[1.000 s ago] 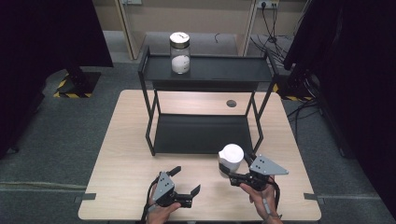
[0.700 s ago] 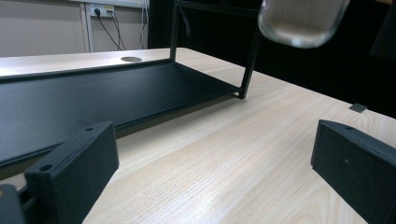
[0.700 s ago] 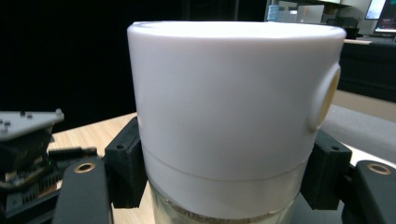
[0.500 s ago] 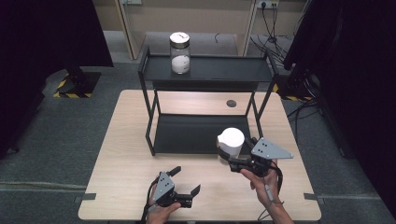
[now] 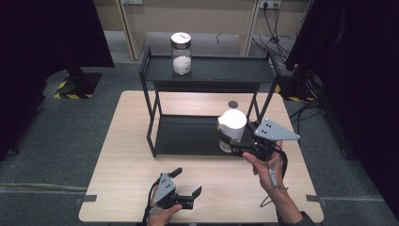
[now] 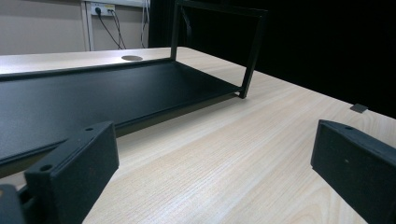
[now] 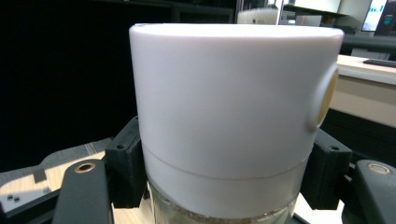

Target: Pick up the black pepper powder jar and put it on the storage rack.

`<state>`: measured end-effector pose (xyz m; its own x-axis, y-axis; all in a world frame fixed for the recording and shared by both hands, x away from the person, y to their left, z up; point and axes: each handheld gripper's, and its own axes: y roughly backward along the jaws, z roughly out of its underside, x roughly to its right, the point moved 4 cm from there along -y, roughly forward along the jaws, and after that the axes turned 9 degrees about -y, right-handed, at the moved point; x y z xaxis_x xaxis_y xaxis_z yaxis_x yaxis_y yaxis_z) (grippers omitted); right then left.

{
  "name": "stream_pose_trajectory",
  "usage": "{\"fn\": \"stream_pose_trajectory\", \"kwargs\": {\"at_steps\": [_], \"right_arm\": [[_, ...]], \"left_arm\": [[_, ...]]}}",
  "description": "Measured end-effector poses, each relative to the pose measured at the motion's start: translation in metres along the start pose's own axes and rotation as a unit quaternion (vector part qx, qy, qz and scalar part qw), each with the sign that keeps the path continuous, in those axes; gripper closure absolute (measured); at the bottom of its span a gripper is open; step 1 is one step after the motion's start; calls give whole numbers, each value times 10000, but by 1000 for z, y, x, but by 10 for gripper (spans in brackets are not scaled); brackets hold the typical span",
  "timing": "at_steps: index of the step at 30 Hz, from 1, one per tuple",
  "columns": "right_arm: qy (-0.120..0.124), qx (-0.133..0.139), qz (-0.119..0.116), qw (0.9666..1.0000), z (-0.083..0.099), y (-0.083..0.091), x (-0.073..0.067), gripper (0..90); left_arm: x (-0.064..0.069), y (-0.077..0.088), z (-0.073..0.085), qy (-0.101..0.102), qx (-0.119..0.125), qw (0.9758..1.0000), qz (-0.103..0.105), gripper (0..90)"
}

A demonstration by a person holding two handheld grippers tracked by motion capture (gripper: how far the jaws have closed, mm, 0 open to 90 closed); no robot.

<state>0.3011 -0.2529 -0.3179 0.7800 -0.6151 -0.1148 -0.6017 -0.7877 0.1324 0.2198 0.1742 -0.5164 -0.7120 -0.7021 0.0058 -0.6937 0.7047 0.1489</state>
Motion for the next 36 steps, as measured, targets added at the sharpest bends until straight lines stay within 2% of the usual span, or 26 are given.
{"fn": "stream_pose_trajectory", "kwargs": {"at_steps": [7,15,26,36], "right_arm": [[79,59,-28,9999,-24,-8,-3,309],[-127,48,-122,9998,-54,-22,2,309],[-111,22,-18,9999,-86,-39,5,310],[-109,53,170,9998,-117,-56,6,310]], "left_arm": [[0,0,0,4,4,10000,-1,1],[0,0,0,14,1,10000,-6,1],[0,0,0,10,-7,10000,-9,1],[0,0,0,17,-13,10000,-6,1]]}}
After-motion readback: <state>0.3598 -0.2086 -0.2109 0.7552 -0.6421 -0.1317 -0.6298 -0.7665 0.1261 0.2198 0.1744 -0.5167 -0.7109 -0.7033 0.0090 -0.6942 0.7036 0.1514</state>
